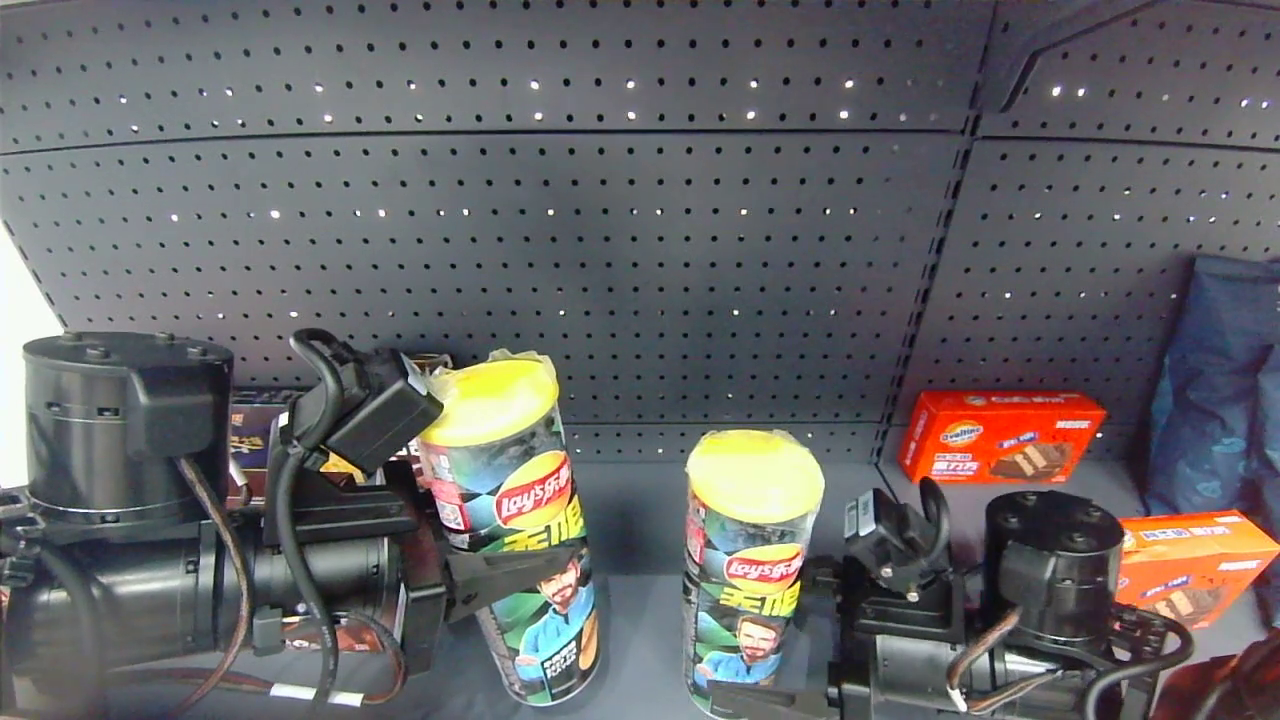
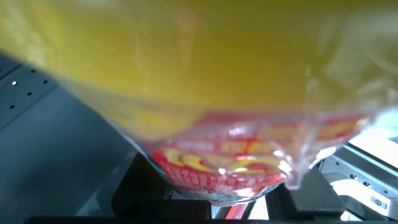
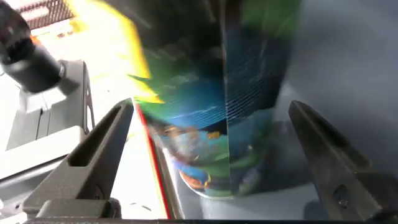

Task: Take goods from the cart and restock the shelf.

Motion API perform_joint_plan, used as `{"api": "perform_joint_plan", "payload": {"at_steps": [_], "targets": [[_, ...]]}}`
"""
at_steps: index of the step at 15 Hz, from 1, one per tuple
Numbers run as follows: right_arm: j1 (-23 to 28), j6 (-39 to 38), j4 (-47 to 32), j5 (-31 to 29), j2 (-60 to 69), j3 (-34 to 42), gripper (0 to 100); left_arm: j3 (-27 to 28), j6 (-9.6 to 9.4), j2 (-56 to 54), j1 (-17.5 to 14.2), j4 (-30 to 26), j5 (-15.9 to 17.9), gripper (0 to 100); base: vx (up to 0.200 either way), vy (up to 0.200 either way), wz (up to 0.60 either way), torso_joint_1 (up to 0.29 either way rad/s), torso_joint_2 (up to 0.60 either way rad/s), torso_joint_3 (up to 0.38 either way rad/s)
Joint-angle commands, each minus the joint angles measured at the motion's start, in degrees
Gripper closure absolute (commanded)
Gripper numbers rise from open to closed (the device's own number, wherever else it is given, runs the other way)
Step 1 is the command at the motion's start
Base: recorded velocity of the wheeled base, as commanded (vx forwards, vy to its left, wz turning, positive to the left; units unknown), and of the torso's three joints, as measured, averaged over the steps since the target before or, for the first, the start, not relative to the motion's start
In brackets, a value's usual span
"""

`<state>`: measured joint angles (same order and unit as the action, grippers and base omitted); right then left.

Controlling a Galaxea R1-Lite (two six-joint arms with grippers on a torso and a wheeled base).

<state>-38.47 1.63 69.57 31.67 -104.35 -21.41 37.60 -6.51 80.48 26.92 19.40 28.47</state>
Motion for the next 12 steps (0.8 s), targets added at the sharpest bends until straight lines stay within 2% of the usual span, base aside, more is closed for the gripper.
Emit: {"api": "perform_joint_plan", "payload": {"at_steps": [1,4,6,9,10,12], "targets": [[2.35,0.12,-0.31,-0.12,9.25,3.21,0,0.11,0.01,0.03,-0.02,0.12,0.01,100,0.0,0.0,0.0,0.0,0.0,0.0],[4.72,0.3,-1.19,-0.21,23.58,9.63,0,0.11,0.01,-0.06,-0.02,0.12,0.01,100,0.0,0.0,0.0,0.0,0.0,0.0],[8.5,0.3,-7.35,-0.56,34.04,9.81,0,0.2,0.01,0.03,-0.02,0.2,0.01,100,0.0,0.0,0.0,0.0,0.0,0.0],[15.8,-0.58,-20.27,-9.96,47.93,8.66,0,0.29,0.01,0.03,-0.02,0.29,0.01,100,0.0,0.0,0.0,0.0,0.0,0.0],[20.54,-4.8,-22.9,-13.21,53.02,10.68,0,0.46,0.01,0.11,-0.02,0.29,0.01,100,0.0,0.0,0.0,0.0,0.0,0.0],[30.3,-7.08,-22.64,-13.21,59.09,15.69,0,0.46,0.01,0.38,0.07,0.29,0.1,100,0.0,0.0,0.0,0.0,0.0,0.0]]}}
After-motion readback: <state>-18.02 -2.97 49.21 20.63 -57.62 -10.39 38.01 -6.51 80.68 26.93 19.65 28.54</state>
